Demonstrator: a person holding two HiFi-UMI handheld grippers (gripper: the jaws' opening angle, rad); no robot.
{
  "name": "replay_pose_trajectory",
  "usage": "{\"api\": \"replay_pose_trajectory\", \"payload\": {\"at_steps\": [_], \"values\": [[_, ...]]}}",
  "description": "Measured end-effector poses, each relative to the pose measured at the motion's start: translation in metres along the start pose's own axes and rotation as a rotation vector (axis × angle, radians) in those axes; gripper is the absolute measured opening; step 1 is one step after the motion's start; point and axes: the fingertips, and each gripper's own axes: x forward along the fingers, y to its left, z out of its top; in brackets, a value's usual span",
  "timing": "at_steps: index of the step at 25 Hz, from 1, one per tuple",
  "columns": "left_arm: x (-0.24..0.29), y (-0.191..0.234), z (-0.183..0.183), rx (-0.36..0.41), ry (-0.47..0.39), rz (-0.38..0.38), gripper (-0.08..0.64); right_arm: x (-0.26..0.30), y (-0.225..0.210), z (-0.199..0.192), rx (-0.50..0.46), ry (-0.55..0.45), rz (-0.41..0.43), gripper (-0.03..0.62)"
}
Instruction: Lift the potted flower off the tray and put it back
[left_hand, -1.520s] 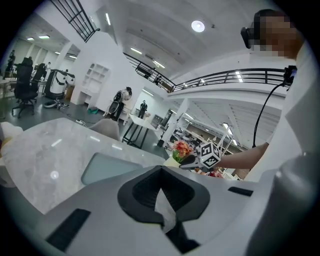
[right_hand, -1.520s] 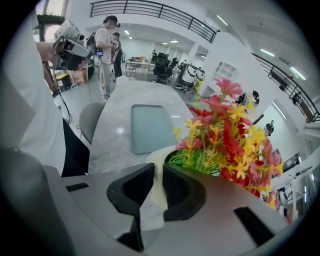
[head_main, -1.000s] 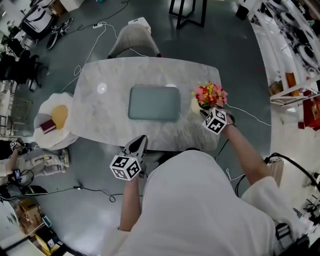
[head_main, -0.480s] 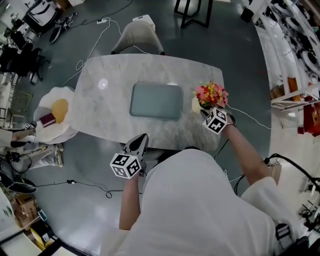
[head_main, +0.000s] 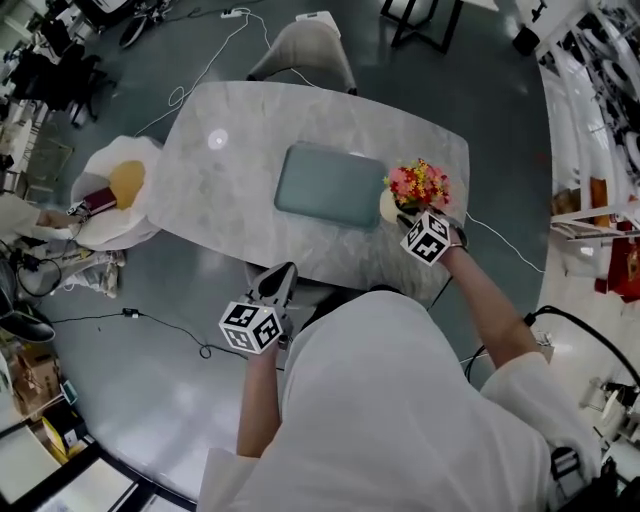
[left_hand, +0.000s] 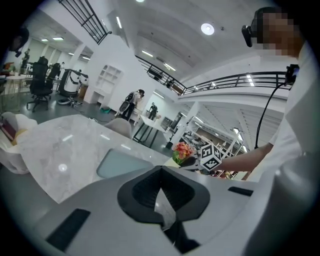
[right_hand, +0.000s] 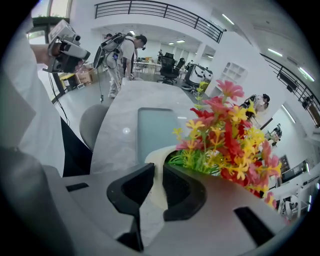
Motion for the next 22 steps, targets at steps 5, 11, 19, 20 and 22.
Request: {"api": "replay_pose_trajectory", "payload": {"at_steps": [5, 11, 19, 20, 22], "values": [[-0.019, 0.019, -0.002, -0.032, -0.023, 0.035, 0.009, 0.022, 0.016, 0.032, -0.043, -0.004, 0.042, 0.061], [-0.035, 0.039, -0.006, -0.063, -0.034, 0.069, 0.009, 0.052, 0.030, 0.064, -0.075, -0.005, 0.064, 0.061], [-0.060, 0.072, -0.016, -0.098, -0.013, 0.101, 0.009, 0.101, 0.057, 0.101, -0.081, 0.016, 0.076, 0.061], [-0.064, 0.076, -0.017, -0.103, -0.010, 0.104, 0.009, 0.105, 0.059, 0.106, -0.082, 0.018, 0.073, 0.061], [-0.068, 0.082, -0.018, -0.111, -0.006, 0.111, 0.009, 0.114, 0.060, 0.114, -0.084, 0.020, 0.064, 0.063]]}}
